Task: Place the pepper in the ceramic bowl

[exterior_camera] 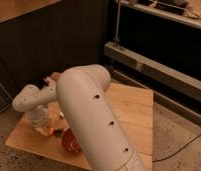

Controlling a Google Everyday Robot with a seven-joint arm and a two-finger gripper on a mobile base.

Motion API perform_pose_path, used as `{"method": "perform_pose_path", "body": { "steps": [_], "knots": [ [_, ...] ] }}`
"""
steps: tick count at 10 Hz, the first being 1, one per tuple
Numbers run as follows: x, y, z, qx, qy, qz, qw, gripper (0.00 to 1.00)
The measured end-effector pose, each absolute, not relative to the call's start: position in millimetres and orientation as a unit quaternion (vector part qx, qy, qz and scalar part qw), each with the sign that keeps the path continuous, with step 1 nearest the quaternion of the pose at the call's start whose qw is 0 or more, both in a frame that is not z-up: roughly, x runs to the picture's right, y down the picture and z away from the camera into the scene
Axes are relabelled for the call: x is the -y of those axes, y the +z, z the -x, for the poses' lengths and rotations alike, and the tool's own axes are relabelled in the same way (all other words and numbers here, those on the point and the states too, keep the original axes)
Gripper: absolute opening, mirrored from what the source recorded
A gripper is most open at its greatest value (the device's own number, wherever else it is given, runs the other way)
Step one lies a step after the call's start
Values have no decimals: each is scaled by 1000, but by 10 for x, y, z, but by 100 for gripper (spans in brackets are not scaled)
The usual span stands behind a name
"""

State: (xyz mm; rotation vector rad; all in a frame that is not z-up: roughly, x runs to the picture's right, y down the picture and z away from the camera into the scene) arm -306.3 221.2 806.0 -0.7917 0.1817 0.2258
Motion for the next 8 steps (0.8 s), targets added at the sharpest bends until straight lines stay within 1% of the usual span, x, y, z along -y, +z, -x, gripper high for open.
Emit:
{"method": "perform_pose_path", "body": {
  "steps": [1, 2, 3, 8],
  "knots": [
    [-2215, 8040, 3087, -88, 102, 383, 914, 7],
    [-2216, 8033, 3089, -89, 98, 382, 914, 2],
    [-2226, 8023, 3094, -91, 94, 382, 915, 0],
    [-2217, 7957, 3150, -89, 90, 386, 914, 0]
  ]
}}
